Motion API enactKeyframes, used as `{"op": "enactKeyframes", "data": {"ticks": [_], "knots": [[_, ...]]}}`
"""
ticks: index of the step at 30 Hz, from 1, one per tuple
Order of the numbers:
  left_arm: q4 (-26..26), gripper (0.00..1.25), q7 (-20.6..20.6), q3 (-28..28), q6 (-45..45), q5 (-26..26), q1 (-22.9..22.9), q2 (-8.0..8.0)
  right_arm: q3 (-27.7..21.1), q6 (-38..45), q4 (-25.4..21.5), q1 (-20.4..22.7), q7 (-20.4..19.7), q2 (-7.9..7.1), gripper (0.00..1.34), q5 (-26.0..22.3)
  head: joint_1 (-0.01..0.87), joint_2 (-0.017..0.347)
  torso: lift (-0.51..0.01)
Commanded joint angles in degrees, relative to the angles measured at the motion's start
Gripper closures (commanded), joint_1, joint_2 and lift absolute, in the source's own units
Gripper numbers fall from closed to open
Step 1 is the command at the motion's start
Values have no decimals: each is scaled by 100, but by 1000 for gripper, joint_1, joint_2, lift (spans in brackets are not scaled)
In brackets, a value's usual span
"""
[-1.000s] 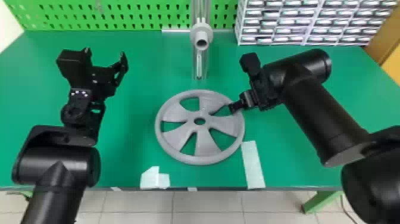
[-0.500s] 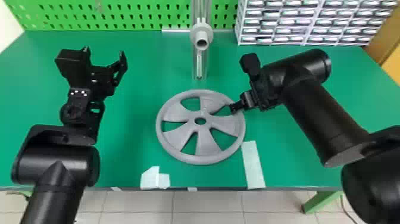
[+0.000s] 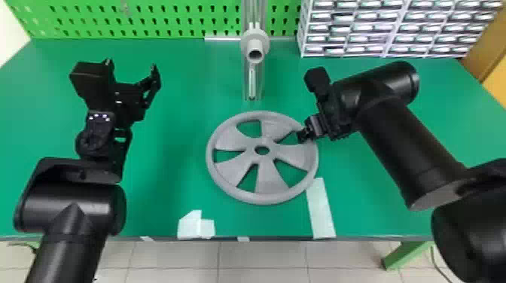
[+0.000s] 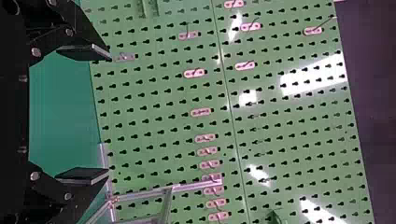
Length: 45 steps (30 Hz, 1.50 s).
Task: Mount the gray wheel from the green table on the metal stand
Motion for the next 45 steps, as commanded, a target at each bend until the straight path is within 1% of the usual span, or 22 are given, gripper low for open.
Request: {"op": "enactKeyframes", "data": {"ticks": [1, 4, 7, 9, 13, 16, 19, 23, 28, 31, 34, 41, 45], "knots": [[0, 372, 0, 0, 0, -8, 4, 1, 23, 28, -18, -11, 1, 2, 791, 32, 867, 52, -100], [0, 372, 0, -8, 0, -17, 4, 1, 50, 45, -44, -20, 1, 2, 888, 93, 867, 52, -100], [0, 372, 0, -8, 0, -26, 4, 1, 67, 45, -62, -20, -8, 10, 915, 120, 867, 52, -100], [0, 372, 0, -8, 0, -35, 4, 1, 85, 45, -70, -20, -8, 10, 970, 137, 867, 52, -100], [0, 372, 0, 0, 9, -35, 4, 1, 138, 37, -97, -20, -8, 19, 989, 173, 867, 52, -100], [0, 372, 0, -8, 9, -44, 4, 1, 208, 28, -114, -28, -8, 19, 1064, 199, 867, 52, -100], [0, 372, 0, 0, 18, -44, 4, -7, 261, 37, -167, -28, -8, 28, 1069, 269, 867, 52, -100], [0, 372, 0, -17, 35, -61, 4, 1, 269, 28, -185, -28, -8, 28, 1136, 287, 867, 52, -100], [0, 372, 0, 0, 35, -61, 12, 1, 234, -7, -202, -11, -8, 19, 1138, 287, 867, 52, -100], [0, 372, 0, 0, 44, -61, 12, 1, 199, 1, -220, 7, -8, 19, 1141, 173, 867, 52, -100], [0, 372, 0, 0, 44, -61, 12, 1, 164, 80, -404, 95, -8, 2, 1141, 50, 867, 52, -100], [-8, 372, 0, 27, 44, -61, 30, 1, 182, 388, -1072, 350, -8, 2, 1150, -38, 867, 52, -100], [-17, 372, 0, 35, 44, -52, 30, -7, 182, 494, -1283, 437, -8, 10, 1151, -74, 867, 52, -100]]}}
